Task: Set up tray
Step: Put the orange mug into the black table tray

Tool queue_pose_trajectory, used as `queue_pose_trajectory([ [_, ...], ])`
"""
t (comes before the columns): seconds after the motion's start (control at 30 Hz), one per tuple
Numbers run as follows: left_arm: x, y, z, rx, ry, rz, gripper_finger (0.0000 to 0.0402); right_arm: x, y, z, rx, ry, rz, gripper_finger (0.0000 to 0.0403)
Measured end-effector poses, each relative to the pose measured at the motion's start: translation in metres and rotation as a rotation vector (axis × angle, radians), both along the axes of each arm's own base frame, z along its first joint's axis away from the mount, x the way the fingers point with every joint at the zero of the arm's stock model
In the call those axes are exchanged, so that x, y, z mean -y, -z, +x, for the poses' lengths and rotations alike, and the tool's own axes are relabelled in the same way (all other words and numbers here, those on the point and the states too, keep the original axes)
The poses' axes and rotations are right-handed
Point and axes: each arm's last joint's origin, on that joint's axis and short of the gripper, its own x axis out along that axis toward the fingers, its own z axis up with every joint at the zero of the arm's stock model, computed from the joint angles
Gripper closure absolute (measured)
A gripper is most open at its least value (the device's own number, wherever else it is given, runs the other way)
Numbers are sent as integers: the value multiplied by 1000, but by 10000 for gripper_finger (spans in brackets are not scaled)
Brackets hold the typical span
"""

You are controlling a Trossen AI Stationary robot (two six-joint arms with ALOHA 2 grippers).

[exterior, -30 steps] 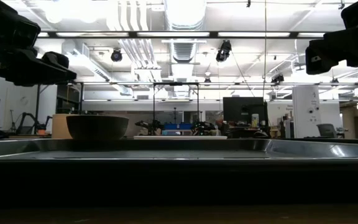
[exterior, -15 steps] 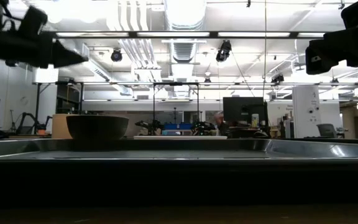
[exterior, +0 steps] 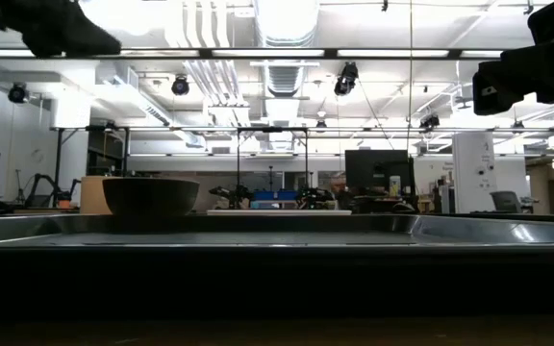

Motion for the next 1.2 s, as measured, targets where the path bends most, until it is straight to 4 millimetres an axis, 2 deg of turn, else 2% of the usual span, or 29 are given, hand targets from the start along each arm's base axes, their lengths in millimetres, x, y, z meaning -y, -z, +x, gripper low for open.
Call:
queue_pose_trajectory([
  [0.17, -1, -34, -8, -131, -34, -65, 330, 0, 0, 0, 0, 0, 0, 291],
  [0.33, 0, -60, -4, -273, -61, -87, 328, 0, 0, 0, 0, 0, 0, 291],
  [0.53, 1, -79, 12, -361, -94, -114, 277, 0, 0, 0, -1, 0, 0, 291],
  [0.67, 2, -77, 26, -420, -118, -108, 222, 0, 0, 0, -1, 0, 0, 291],
  [0.87, -10, -66, 40, -509, -284, -146, 158, 0, 0, 0, -1, 0, 0, 291],
  [1.0, -26, -58, 44, -580, -398, -211, 152, 0, 0, 0, -1, 0, 0, 291],
  [1.2, -52, -50, 47, -660, -474, -323, 157, 0, 0, 0, -1, 0, 0, 291],
])
